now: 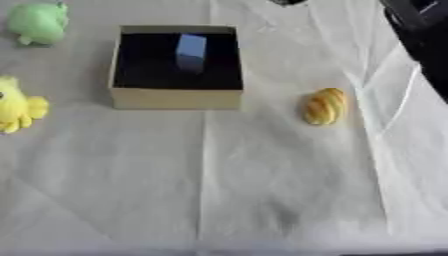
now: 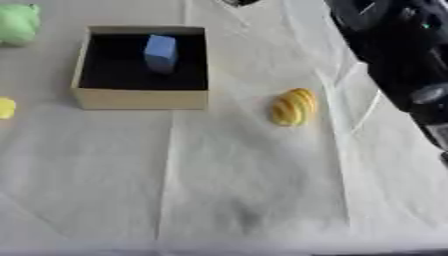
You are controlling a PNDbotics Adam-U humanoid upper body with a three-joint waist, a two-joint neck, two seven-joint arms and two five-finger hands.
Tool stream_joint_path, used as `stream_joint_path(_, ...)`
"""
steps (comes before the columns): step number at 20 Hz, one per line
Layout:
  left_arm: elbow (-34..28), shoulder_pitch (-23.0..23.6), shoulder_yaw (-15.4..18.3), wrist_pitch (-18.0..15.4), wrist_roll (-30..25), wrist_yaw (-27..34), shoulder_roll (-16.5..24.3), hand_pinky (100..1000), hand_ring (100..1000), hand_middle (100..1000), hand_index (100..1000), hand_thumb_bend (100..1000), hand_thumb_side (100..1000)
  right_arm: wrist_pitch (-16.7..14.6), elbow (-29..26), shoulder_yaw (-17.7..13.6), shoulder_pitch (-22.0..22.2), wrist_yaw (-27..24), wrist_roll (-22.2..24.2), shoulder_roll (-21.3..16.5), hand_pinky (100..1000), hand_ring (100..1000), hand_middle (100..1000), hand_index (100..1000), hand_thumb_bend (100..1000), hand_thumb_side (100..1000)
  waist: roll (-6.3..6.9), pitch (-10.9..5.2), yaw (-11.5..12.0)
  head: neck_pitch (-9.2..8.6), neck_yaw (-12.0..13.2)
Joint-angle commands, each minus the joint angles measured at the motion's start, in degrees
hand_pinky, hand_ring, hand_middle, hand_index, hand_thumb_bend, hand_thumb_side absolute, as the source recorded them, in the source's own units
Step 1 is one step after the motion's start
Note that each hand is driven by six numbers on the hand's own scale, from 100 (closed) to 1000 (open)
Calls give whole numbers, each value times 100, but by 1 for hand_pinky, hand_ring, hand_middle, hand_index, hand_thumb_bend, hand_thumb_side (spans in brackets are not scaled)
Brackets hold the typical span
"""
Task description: Pick up objects on the table and place them in the box.
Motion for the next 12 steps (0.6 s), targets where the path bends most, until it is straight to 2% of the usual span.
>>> stream_joint_path(1, -55, -114, 19, -11, 13, -8, 164, 825, 915, 899, 941, 612, 494, -15, -190, 148, -30, -42, 105, -179, 713, 659, 540, 652, 125, 100, -74, -223, 21, 25, -9)
stream_joint_path(12, -80, -113, 16, -22, 40, 60, 133, 823, 913, 897, 938, 613, 491, -90, -285, 496, 173, -134, 46, -139, 709, 657, 540, 651, 110, 100, -92, -136, 62, 25, -35)
